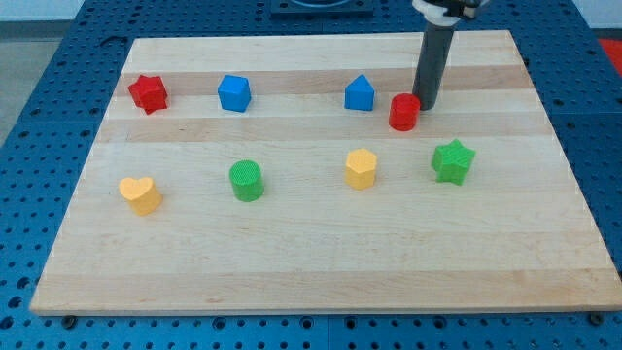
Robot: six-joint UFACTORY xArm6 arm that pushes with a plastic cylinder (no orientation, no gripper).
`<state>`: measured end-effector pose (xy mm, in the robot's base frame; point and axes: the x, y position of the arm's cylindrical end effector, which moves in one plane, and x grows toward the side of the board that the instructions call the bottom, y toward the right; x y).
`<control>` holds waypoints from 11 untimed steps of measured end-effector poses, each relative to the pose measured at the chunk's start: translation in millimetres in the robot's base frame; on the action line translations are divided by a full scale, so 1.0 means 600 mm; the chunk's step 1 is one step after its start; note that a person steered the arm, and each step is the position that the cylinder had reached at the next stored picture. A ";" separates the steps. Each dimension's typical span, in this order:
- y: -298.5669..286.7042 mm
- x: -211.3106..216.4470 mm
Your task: Push the red circle towards the blue cube
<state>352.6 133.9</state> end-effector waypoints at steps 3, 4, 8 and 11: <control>0.069 0.013; -0.025 0.013; -0.093 0.032; -0.254 0.107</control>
